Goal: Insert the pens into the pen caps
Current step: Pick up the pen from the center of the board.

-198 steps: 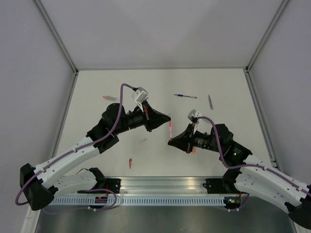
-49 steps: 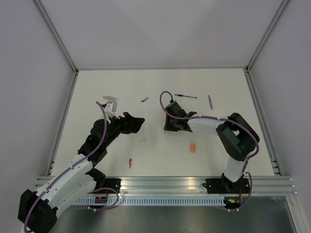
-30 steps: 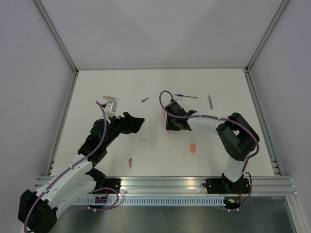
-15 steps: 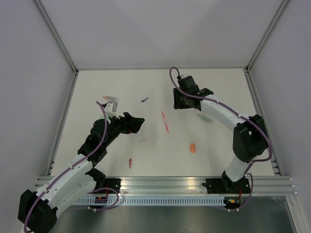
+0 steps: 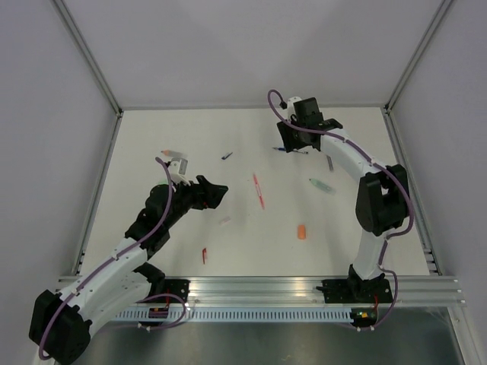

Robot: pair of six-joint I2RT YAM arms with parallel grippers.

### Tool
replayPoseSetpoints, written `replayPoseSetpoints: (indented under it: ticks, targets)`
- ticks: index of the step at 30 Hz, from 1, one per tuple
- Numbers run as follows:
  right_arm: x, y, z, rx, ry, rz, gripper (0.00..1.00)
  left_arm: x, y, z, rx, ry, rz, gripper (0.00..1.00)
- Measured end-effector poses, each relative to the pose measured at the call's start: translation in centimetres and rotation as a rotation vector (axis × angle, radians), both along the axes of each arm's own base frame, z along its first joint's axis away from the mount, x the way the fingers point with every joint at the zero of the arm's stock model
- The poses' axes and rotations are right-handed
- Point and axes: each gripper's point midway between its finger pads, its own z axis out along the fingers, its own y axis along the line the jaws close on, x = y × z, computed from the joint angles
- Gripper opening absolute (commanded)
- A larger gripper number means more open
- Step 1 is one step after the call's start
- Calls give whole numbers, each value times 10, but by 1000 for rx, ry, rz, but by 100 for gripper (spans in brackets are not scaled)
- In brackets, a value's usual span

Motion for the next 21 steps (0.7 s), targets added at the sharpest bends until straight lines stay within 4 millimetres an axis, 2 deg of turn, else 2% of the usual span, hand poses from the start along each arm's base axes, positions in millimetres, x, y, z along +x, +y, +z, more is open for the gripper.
replayPoseSetpoints:
  ticks: [5,9,14,21]
  targets:
    - [35,2,-20,-46,-22,78,63,-3,-1,10,-20,-30,-13,91]
    - [58,0,-45,-77,2,125,61,-4,-2,13,-26,-36,-23,91]
    - [63,-7,-72,-120,49,160,61,-5,-2,15,-30,-42,-25,91]
    - [70,-13,-90,-128,76,177,61,-5,-3,15,-32,-43,-30,91]
